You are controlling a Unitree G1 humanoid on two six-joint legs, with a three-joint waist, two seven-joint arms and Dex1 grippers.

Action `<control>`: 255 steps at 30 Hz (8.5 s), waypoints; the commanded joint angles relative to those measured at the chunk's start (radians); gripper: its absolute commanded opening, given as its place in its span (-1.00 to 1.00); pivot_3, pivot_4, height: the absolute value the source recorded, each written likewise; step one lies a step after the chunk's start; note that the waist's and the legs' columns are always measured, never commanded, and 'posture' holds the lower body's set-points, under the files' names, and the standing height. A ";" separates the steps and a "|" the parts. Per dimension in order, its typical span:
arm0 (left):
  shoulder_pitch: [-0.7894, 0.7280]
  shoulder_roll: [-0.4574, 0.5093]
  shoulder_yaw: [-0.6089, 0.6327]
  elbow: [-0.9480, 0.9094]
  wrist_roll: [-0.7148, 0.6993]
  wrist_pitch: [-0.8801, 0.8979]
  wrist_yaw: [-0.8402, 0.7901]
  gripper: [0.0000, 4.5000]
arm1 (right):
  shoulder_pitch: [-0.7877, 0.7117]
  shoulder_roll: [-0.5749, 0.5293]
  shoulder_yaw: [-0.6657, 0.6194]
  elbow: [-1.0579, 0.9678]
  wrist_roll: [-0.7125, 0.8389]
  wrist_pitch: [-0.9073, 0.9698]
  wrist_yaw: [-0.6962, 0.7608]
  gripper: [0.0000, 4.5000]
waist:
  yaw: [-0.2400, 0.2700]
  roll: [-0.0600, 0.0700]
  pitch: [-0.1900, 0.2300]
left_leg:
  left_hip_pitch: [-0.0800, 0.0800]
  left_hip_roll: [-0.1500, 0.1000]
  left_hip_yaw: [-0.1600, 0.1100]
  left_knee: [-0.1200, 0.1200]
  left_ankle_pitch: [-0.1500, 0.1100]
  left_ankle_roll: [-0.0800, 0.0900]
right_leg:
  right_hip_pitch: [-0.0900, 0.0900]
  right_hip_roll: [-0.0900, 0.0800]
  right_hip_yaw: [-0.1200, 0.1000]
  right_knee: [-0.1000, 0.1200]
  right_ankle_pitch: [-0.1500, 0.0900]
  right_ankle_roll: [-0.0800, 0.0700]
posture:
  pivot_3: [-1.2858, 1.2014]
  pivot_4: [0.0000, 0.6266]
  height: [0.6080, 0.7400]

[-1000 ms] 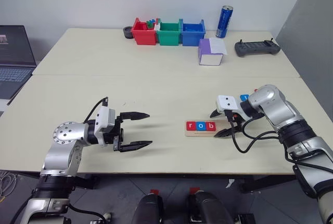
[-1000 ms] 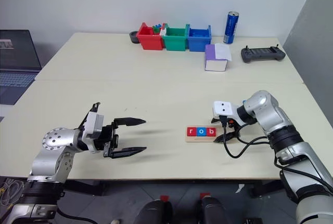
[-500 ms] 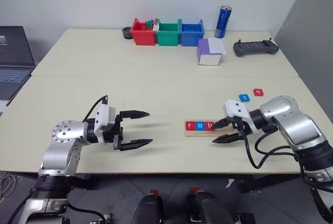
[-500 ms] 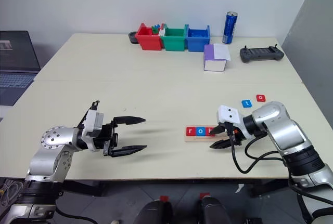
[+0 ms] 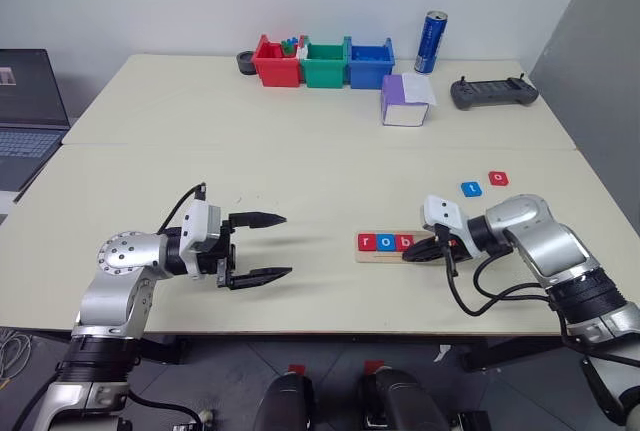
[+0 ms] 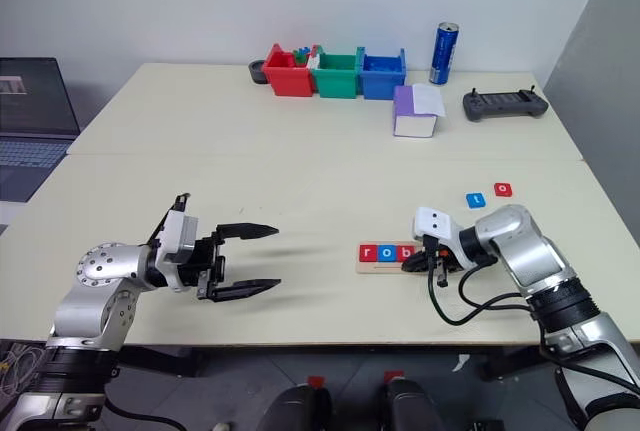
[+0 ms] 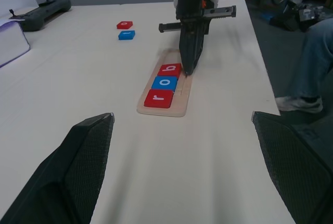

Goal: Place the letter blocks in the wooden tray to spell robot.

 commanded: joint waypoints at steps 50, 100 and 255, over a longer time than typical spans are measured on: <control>0.047 0.021 0.042 -0.055 -0.029 -0.029 0.027 1.00 | -0.535 0.105 -0.483 1.102 -0.021 -0.096 -1.047 0.99 | -0.026 0.000 0.000 | 0.001 0.000 0.004 -0.002 0.000 0.000 | 0.000 0.000 0.004 0.000 0.000 -0.001 | 0.03 -0.52 1.00; 0.069 0.056 0.057 -0.145 -0.049 0.048 0.068 1.00 | -0.453 0.121 -0.453 0.883 -0.068 -0.011 -0.917 -0.35 | -0.027 0.000 0.000 | 0.001 0.000 0.006 -0.003 0.000 0.000 | -0.001 0.000 0.006 0.000 0.000 0.000 | 0.03 -0.52 1.00; 0.043 0.027 0.027 -0.073 -0.027 -0.017 0.034 1.00 | -0.218 -0.052 0.085 0.189 -0.269 -0.255 0.164 -0.36 | 0.000 0.001 0.001 | 0.001 0.000 0.003 -0.001 -0.001 0.000 | 0.000 0.000 0.002 0.000 -0.001 -0.002 | 0.03 -0.52 1.00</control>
